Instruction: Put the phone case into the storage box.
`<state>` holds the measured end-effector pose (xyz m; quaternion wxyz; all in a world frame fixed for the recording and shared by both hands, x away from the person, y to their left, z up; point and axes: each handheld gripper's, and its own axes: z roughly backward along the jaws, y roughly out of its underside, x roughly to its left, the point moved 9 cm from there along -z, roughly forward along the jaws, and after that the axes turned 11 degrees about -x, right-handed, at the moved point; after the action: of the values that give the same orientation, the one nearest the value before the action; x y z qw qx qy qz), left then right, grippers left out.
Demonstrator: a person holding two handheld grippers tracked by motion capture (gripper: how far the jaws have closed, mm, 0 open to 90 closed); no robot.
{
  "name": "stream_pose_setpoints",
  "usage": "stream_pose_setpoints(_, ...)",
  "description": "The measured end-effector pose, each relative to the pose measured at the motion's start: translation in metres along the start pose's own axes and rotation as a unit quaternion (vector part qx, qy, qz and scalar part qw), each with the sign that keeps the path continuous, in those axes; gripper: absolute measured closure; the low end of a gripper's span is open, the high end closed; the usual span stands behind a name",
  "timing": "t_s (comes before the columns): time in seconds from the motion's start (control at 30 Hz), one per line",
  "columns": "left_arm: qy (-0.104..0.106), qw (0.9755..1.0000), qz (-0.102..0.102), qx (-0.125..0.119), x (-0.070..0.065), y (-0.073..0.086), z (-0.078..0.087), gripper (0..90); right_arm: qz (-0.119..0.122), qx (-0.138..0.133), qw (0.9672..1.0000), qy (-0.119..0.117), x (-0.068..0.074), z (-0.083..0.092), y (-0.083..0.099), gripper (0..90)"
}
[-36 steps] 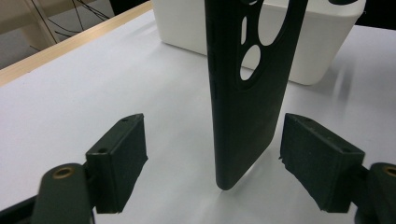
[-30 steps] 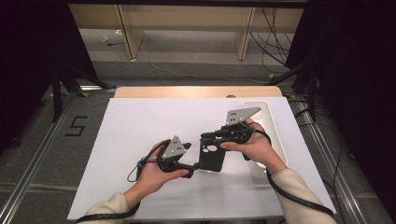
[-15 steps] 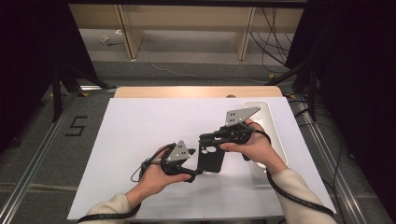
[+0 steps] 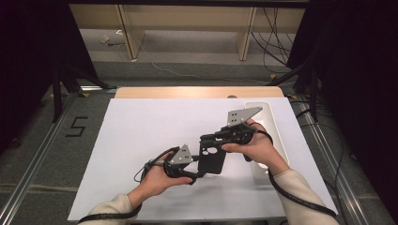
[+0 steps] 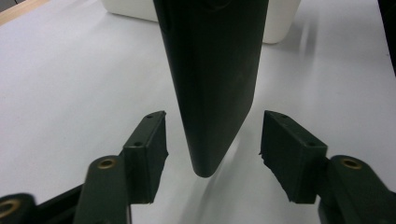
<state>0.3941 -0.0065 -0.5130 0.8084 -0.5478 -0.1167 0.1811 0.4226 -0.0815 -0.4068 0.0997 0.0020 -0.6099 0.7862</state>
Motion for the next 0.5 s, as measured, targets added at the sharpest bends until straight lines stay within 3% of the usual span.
stream_pose_setpoints(0.5, 0.014, 0.9999, -0.007, -0.001, -0.0026, -0.0003, -0.0018, 57.3, -0.002, 0.001, 0.9999, -0.01, 0.0027, -0.0025, 0.0012, 77.8)
